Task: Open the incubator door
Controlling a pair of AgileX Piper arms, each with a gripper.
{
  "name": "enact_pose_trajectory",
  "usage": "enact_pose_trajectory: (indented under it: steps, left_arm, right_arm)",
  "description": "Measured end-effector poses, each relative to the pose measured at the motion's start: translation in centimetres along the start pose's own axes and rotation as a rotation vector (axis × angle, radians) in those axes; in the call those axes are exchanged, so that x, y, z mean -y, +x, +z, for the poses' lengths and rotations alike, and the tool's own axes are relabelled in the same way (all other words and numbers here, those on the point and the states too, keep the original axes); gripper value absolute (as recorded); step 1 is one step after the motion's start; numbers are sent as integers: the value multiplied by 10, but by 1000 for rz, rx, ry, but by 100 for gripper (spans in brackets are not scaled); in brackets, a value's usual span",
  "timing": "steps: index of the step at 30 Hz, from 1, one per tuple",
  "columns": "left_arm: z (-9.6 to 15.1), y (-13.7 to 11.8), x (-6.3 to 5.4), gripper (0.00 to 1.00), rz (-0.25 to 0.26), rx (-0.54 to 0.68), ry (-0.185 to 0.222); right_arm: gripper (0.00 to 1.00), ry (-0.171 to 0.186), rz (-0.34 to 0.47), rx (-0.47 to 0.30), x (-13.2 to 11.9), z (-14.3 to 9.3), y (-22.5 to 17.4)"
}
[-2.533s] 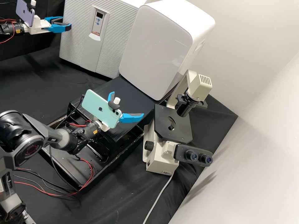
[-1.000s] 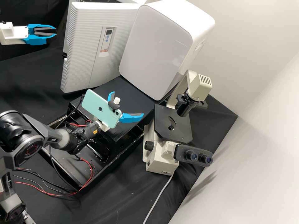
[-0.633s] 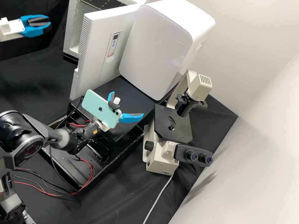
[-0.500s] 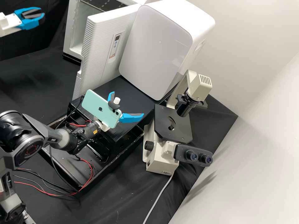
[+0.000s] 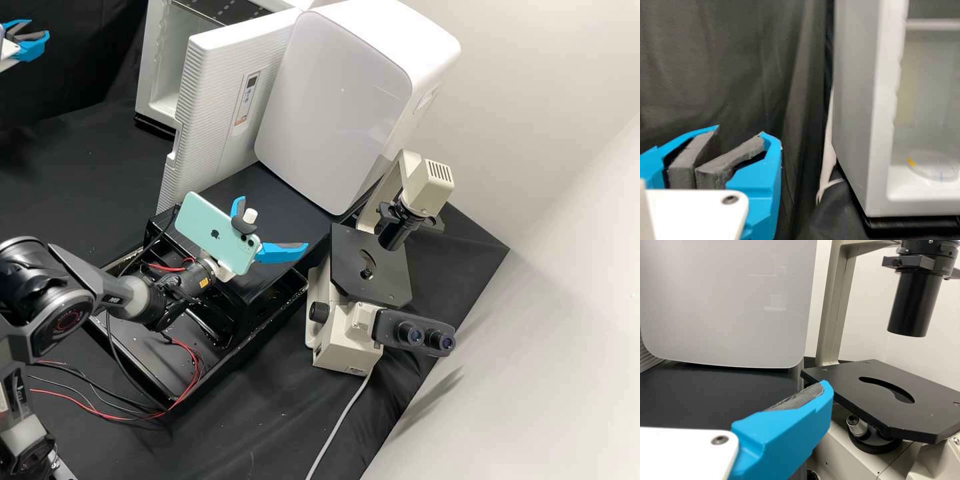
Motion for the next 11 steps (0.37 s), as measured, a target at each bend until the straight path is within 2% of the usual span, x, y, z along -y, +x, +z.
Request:
enact_pose_trajectory:
  steps: [2,6,9,11]
  left_arm:
    - [6,1,5,100,8,21,31]
    - [14,3,9,100,82,72,66]
    - [15,1,10,100,115,95,69]
    - [15,-1,11,100,115,104,64]
  right_arm:
    - [100,0,0,0,0,0,0]
    - [100,0,0,0,0,0,0]
    - [100,0,0,0,0,0,0]
    - [100,0,0,0,0,0,0]
